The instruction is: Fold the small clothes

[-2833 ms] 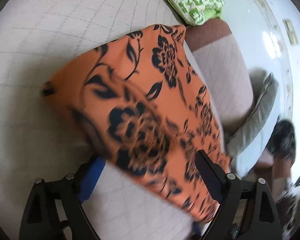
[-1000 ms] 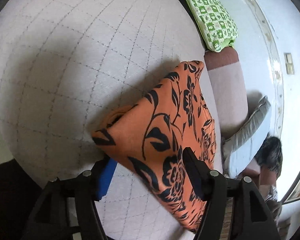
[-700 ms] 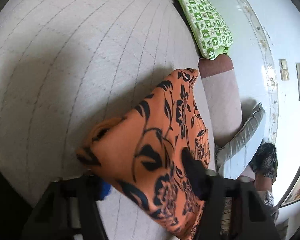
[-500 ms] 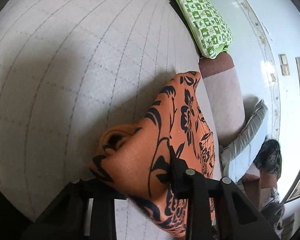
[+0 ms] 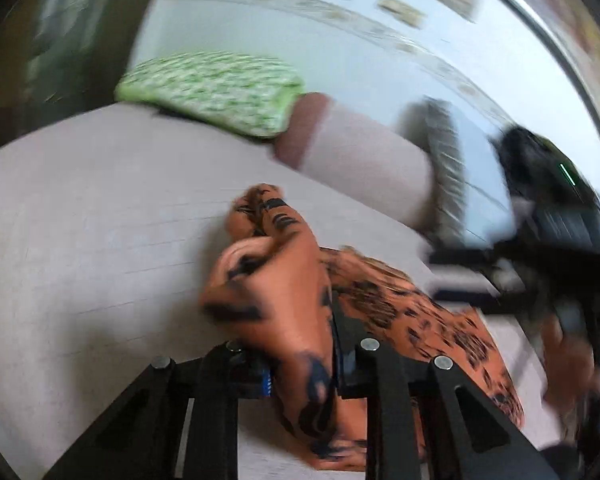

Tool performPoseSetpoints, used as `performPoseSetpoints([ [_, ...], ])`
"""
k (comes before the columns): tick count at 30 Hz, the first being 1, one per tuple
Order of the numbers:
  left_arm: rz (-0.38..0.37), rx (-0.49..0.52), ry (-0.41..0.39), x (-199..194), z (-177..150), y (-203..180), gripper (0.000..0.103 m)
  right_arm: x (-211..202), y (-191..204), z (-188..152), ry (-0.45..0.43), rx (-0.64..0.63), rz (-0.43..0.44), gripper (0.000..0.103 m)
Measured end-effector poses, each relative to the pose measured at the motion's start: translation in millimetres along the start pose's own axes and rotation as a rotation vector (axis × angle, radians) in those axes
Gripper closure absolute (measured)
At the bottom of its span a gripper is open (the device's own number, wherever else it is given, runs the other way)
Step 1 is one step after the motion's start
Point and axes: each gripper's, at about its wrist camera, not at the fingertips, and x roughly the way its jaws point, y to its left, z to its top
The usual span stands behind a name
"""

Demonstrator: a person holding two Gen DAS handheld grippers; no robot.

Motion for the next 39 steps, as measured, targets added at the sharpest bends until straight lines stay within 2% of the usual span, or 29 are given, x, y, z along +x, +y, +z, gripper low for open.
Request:
performPoseSetpoints([
  [7, -0.100, 0.198, 0.043, 15.6, -11.4, -48.7, 0.081, 3.1, 18.4, 51.8, 0.088, -0.053, -0.002, 0.036],
  [11, -0.121, 0.234, 0.079, 18.9, -19.8, -57.9, 0.081, 22.5, 13.2, 71.5, 0.137, -0.048, -0.048, 0.036],
  [17, -0.114, 0.257, 0.083, 18.6, -25.8, -60.3, 0.081, 59.5, -1.3, 82.6, 0.203, -0.005, -0.116, 0.036],
  [21, -0.111, 0.271, 0.092, 22.9, -27.3, -62.3, 0.081, 73.1, -6.2, 82.8, 0.221, 0.090, 0.000, 0.036],
  [22, -0.110, 0.272, 0.096, 24.5, -26.8, -62.1, 0.081, 77.8, -2.2, 83.0, 0.228, 0.076, -0.012, 0.036],
  [25, -0.112, 0.280, 0.108, 26.6, -28.9, -62.9, 0.081, 92.8, 5.4, 83.3, 0.214, 0.044, -0.142, 0.037],
  [26, -0.113, 0.282, 0.111, 27.1, -29.6, -63.1, 0.081, 96.4, 4.0, 82.9, 0.208, 0.043, -0.168, 0.046],
  [28, -0.122, 0.280, 0.120, 28.0, -30.2, -62.8, 0.081, 97.6, 1.7, 81.2, 0.201, 0.017, -0.193, 0.084],
  [32, -0.184, 0.291, 0.132, 25.5, -34.4, -69.5, 0.081, 73.3, -2.0, 67.6, 0.093, -0.071, -0.165, 0.089],
  [35, -0.244, 0.293, 0.142, 22.4, -37.5, -81.7, 0.081, 42.0, -16.3, 53.5, 0.004, -0.048, -0.120, 0.090],
  [39, -0.339, 0.339, 0.145, 17.0, -38.4, -121.9, 0.081, -13.0, -51.3, 36.2, -0.108, 0.011, -0.073, 0.090],
])
